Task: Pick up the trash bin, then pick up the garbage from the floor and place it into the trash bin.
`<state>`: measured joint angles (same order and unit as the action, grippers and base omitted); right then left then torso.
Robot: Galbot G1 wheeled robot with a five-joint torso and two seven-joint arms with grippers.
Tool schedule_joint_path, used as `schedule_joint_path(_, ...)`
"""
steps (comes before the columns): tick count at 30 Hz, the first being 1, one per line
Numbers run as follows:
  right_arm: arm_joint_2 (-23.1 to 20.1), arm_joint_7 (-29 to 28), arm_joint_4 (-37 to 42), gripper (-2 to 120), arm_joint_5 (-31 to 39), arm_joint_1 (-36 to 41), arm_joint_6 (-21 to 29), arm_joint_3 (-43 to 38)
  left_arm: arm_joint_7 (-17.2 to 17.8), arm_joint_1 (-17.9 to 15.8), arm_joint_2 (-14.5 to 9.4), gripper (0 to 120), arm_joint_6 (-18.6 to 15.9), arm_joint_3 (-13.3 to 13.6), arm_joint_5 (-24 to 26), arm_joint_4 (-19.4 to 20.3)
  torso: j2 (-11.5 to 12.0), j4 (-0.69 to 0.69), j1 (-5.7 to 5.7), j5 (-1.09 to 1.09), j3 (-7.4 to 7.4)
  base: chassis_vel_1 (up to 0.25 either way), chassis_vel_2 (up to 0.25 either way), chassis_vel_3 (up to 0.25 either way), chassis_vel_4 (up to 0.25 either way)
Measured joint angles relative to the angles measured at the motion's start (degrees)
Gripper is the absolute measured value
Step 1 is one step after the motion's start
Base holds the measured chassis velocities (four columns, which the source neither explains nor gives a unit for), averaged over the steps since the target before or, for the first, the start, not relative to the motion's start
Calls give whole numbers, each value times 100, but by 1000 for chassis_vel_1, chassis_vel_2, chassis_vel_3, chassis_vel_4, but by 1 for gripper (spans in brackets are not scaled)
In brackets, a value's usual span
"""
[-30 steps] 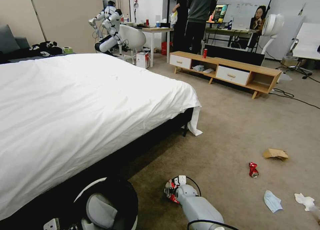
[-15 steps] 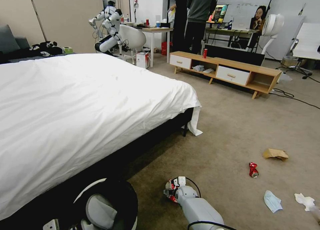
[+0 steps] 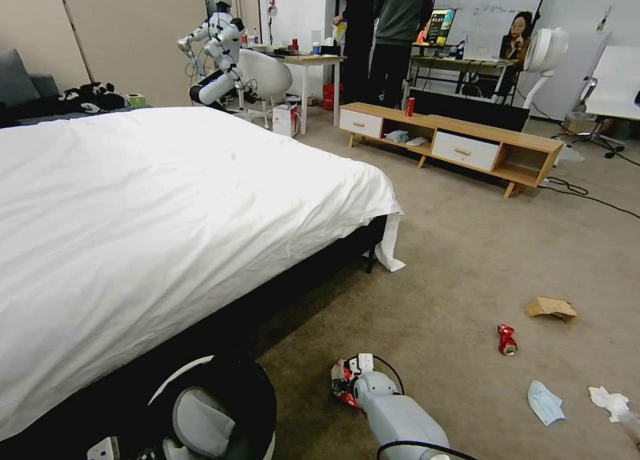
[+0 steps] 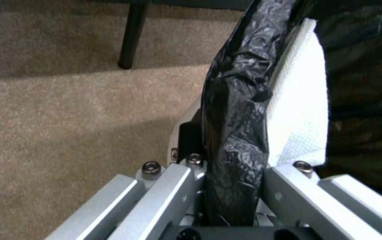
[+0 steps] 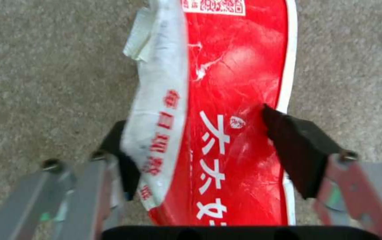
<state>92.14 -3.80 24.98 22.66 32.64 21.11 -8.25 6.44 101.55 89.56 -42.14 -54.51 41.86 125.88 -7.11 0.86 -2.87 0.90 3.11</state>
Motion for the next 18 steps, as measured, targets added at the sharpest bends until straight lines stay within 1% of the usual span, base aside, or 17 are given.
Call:
schedule_joint_path(3, 1, 60, -32, 47, -56, -9, -12, -12, 1, 6, 3, 1, 0, -5, 19, 11, 0, 0, 0, 0, 0, 0, 0, 0, 0)
schedule_joint_path(4, 1, 60, -32, 47, -56, -9, -12, -12, 1, 6, 3, 1, 0, -5, 19, 11, 0, 0, 0, 0, 0, 0, 0, 0, 0)
schedule_joint_path(7, 3, 85, -34, 33, -77, -13, -14, -10, 4, -1, 4, 1, 0, -11, 23, 12, 0, -2, 0, -1, 0, 0, 0, 0, 0)
schedule_joint_path(8, 3, 85, -34, 33, -77, -13, -14, -10, 4, -1, 4, 1, 0, -11, 23, 12, 0, -2, 0, -1, 0, 0, 0, 0, 0)
schedule_joint_path(10, 3, 85, -28, 25, -80, -13, -14, -6, 5, -5, 5, 1, 0, -13, 24, 12, 0, -2, 0, -1, 0, 0, 0, 0, 0)
schedule_joint_path(11, 3, 85, -28, 25, -80, -13, -14, -6, 5, -5, 5, 1, 0, -13, 24, 12, 0, -2, 0, -1, 0, 0, 0, 0, 0)
schedule_joint_path(12, 2, 85, -13, 21, -90, -8, -13, 2, 6, -15, 5, 1, 0, -13, 25, 12, 0, -2, 0, -1, 0, 0, 0, 0, 0)
schedule_joint_path(13, 0, 84, 26, 13, -103, 20, -14, 17, 7, -34, 7, 1, 0, -12, 26, 1, 0, 0, 0, -1, 0, 0, 0, 0, 0)
schedule_joint_path(14, 0, 84, 26, 13, -103, 20, -14, 17, 7, -34, 7, 1, 0, -12, 26, 1, 0, 0, 0, -1, 0, 0, 0, 0, 0)
schedule_joint_path(16, -2, 81, 94, 2, -107, 65, -7, 37, 10, -69, 9, 1, 0, -5, 26, -33, 0, 1, 0, 0, 0, 0, 0, 0, 0)
schedule_joint_path(18, -4, 81, 126, 0, -107, 81, -4, 51, 12, -81, 10, 1, 0, 1, 25, -49, 0, 1, 0, 0, 0, 0, 0, 0, 0)
